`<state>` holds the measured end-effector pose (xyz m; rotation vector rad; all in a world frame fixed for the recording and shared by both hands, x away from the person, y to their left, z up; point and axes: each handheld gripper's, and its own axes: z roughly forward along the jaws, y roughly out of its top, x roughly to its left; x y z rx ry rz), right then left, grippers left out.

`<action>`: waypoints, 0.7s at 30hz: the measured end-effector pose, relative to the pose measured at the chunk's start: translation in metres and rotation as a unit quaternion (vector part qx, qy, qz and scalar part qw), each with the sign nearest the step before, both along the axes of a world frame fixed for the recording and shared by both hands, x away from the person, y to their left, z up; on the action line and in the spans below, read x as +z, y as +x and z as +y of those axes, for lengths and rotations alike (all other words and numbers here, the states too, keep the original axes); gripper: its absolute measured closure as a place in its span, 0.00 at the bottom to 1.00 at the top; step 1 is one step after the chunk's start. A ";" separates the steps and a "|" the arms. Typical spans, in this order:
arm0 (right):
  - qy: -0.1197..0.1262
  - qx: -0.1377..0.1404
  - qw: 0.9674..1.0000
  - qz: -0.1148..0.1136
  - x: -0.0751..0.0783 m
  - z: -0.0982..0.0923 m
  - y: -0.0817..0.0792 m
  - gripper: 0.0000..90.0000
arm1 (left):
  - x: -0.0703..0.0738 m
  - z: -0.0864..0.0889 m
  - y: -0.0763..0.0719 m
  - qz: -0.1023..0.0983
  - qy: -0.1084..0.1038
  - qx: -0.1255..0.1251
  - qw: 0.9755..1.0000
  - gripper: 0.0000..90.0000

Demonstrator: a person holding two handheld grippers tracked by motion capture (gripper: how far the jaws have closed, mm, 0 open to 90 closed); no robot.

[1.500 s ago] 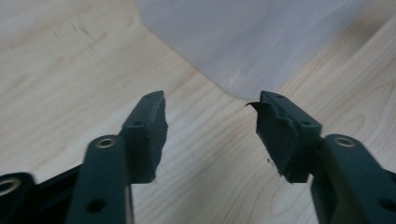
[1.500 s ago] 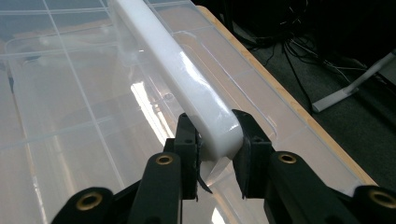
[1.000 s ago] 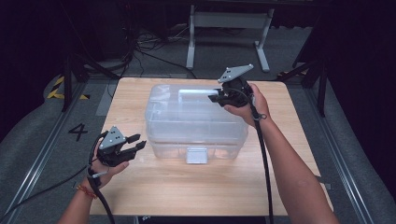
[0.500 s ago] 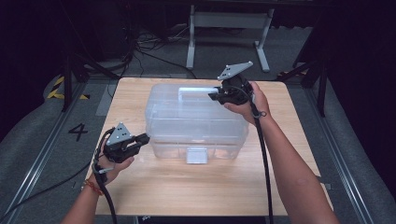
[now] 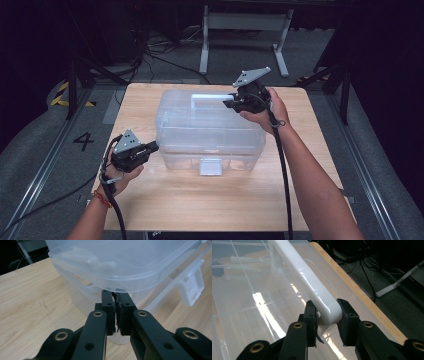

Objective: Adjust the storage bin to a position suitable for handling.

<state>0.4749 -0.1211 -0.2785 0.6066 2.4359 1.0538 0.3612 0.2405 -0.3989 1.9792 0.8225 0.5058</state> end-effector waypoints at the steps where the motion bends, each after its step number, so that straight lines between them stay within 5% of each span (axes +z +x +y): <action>1: -0.004 -0.005 1.000 -0.003 0.000 0.000 0.000 0.73 | 0.000 0.000 0.000 0.001 0.002 -0.001 1.000 0.96; 8: -0.017 -0.017 1.000 -0.010 -0.001 -0.004 -0.008 0.53 | 0.001 -0.001 0.000 0.000 0.005 0.000 1.000 0.97; 15: 0.026 -0.037 0.998 -0.040 0.011 -0.034 -0.023 0.41 | 0.003 -0.001 0.001 -0.001 0.011 -0.001 1.000 0.97; 21: 0.054 -0.074 0.994 -0.062 0.013 -0.070 -0.037 0.36 | 0.006 -0.002 0.002 -0.009 0.013 -0.003 1.000 0.98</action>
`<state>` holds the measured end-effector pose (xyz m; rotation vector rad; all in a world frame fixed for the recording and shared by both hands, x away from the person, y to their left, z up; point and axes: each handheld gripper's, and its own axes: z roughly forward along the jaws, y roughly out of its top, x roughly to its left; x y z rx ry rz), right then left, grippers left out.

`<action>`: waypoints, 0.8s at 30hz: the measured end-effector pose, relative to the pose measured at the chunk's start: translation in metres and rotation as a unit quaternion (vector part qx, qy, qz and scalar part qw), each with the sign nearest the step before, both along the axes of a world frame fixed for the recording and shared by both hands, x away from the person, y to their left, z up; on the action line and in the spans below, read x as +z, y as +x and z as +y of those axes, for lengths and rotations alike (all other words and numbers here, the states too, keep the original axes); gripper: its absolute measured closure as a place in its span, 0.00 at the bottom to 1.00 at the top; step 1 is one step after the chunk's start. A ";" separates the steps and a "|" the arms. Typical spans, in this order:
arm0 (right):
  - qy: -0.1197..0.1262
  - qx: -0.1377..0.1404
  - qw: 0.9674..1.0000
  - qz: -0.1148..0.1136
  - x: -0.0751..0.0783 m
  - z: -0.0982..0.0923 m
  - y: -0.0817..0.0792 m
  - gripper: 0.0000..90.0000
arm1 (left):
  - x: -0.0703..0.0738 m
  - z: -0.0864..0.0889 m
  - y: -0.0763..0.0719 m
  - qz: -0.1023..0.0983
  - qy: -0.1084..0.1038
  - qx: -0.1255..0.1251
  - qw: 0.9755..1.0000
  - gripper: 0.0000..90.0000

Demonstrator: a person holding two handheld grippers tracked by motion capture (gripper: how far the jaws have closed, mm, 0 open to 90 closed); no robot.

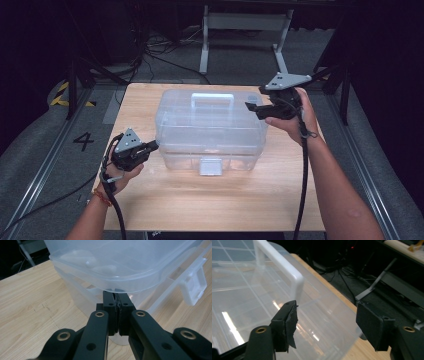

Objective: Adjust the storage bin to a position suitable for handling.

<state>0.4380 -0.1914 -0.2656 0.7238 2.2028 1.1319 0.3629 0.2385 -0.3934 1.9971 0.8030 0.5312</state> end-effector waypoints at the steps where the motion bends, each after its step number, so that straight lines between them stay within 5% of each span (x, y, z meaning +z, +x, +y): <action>1: 0.009 -0.008 1.000 -0.002 -0.001 -0.006 -0.002 0.36 | 0.000 0.000 0.000 0.001 0.001 0.000 1.000 0.98; 15: 0.021 -0.048 0.999 -0.010 -0.044 -0.074 -0.030 0.35 | 0.011 -0.001 0.005 -0.001 0.011 0.000 1.000 0.98; 24: 0.006 -0.030 0.999 0.023 -0.088 -0.075 -0.034 0.37 | 0.016 -0.001 0.010 -0.003 0.019 0.005 1.000 0.97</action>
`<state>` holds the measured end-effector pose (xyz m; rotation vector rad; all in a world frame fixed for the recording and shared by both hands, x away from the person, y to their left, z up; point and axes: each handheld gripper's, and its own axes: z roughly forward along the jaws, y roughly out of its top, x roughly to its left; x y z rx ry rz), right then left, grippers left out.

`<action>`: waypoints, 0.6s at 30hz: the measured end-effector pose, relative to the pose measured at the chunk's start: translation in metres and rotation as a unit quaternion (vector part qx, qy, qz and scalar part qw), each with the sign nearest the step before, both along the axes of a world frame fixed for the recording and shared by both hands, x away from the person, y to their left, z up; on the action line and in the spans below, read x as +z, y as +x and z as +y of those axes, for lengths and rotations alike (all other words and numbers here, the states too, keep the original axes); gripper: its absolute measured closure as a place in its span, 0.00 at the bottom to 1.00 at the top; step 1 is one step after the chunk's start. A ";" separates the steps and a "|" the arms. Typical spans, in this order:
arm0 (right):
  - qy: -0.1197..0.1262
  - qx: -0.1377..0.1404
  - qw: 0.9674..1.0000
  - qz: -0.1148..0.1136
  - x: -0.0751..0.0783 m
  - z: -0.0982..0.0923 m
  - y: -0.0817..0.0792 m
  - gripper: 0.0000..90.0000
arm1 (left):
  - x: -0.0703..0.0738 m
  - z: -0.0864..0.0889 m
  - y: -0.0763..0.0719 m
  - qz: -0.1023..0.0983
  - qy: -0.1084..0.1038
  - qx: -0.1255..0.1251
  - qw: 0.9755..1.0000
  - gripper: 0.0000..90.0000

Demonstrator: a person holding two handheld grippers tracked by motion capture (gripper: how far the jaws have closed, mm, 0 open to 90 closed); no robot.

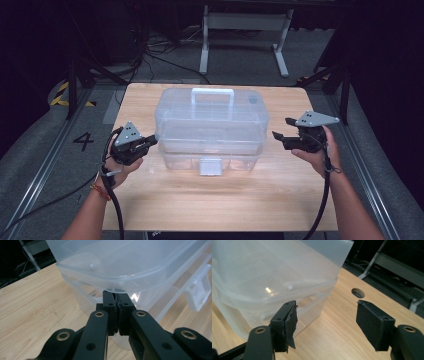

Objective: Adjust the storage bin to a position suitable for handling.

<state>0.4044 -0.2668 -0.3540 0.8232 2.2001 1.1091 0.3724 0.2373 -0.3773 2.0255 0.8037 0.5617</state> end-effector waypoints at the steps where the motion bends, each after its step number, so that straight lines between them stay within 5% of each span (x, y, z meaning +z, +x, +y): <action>1: 0.000 0.003 1.000 0.003 -0.003 0.002 0.000 0.37 | 0.001 0.000 0.000 0.000 -0.001 0.002 1.000 0.97; 8: -0.002 0.021 1.000 0.002 -0.018 0.015 0.000 0.37 | 0.006 -0.001 0.003 -0.004 0.006 0.004 1.000 0.96; 18: 0.014 0.021 0.999 -0.035 -0.014 0.032 0.002 0.44 | 0.013 -0.002 0.006 -0.011 0.006 0.008 1.000 0.96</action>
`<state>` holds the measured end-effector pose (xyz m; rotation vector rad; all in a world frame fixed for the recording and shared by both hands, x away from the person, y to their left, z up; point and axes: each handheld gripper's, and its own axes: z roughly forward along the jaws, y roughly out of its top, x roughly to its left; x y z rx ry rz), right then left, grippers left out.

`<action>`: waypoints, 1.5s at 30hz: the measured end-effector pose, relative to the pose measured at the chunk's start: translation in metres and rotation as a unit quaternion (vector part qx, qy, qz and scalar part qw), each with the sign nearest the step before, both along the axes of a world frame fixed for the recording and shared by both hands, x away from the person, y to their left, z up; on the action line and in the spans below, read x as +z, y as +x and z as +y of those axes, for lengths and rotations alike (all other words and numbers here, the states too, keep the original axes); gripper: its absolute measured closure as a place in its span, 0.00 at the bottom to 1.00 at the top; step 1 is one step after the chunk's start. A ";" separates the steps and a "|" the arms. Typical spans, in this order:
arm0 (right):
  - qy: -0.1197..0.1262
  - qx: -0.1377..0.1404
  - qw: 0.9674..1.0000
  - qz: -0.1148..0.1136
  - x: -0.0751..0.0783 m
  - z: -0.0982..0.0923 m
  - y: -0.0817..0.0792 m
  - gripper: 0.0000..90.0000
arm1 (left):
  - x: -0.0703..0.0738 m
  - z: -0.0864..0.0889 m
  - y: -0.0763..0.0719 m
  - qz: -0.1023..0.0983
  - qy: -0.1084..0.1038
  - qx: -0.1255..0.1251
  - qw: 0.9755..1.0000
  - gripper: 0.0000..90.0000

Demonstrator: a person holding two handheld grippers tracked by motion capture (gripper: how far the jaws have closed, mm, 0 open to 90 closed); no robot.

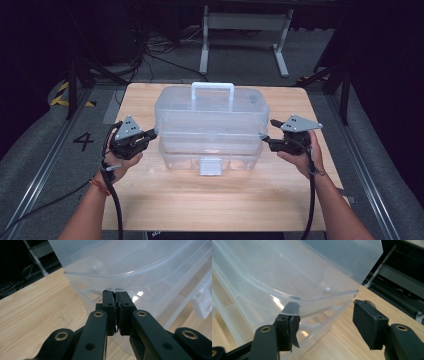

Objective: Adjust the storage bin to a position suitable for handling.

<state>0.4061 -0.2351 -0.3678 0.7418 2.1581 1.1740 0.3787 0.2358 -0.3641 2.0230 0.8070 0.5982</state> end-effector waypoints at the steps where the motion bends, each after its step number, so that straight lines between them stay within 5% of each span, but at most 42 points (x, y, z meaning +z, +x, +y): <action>1: 0.002 -0.001 1.000 -0.002 0.001 0.000 0.000 0.44 | 0.000 0.000 0.001 -0.002 -0.002 0.000 1.000 0.95; 15: 0.047 -0.022 0.998 -0.038 0.005 0.006 0.006 0.51 | 0.002 0.010 -0.006 -0.017 -0.015 0.015 1.000 0.85; 21: 0.063 -0.025 0.996 -0.055 0.016 0.009 0.007 0.53 | -0.012 0.014 -0.012 -0.006 0.025 0.016 1.000 0.78; 25: 0.066 -0.021 0.996 -0.064 0.021 0.011 0.008 0.56 | -0.024 0.017 -0.020 0.008 0.054 0.008 0.998 0.76; 32: 0.076 -0.028 0.994 -0.077 0.025 0.012 0.012 0.59 | -0.051 0.034 -0.035 0.049 0.064 0.005 0.997 0.71; 36: 0.069 -0.035 0.994 -0.083 0.030 0.014 0.014 0.61 | -0.066 0.043 -0.037 0.068 0.061 0.009 0.996 0.70; 40: 0.063 -0.045 0.993 -0.094 0.033 0.016 0.015 0.63 | -0.082 0.051 -0.037 0.092 0.035 0.013 0.995 0.69; 45: 0.089 -0.066 0.989 -0.098 0.035 0.018 0.021 0.68 | -0.090 0.053 -0.034 0.106 0.028 0.018 0.994 0.66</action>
